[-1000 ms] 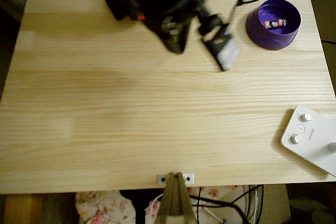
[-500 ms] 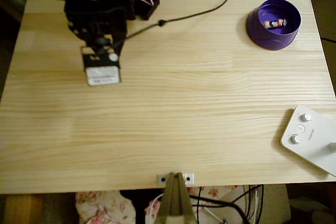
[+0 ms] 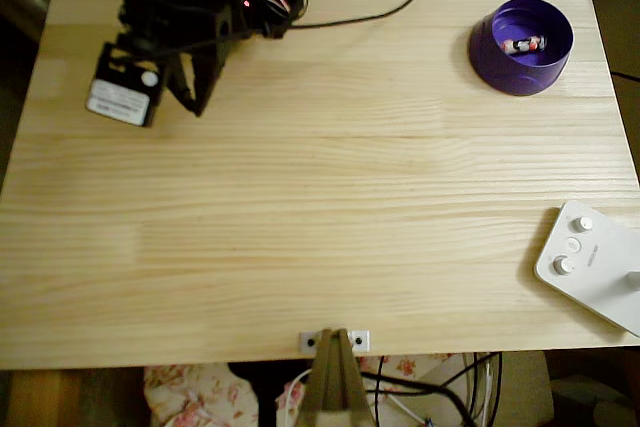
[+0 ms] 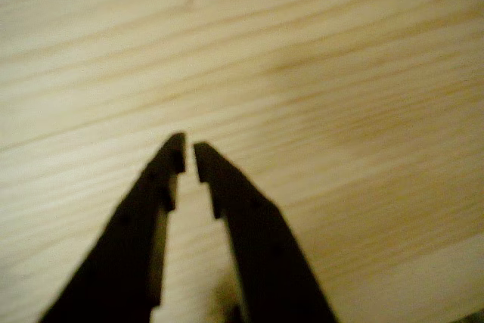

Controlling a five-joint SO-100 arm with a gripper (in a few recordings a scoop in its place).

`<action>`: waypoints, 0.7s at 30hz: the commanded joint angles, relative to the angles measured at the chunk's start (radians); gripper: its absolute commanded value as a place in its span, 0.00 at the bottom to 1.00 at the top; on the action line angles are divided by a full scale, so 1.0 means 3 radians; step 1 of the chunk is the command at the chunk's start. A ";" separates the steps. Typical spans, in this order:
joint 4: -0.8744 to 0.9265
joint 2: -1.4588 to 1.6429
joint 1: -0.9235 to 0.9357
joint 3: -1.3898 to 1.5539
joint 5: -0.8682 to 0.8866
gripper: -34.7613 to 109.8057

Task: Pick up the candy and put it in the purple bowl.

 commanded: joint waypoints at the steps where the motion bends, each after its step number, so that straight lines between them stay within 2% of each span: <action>1: -0.0148 0.0077 -0.0005 0.0107 0.0051 0.24; 21: -0.0225 0.0072 -0.0210 0.0189 -0.0164 0.24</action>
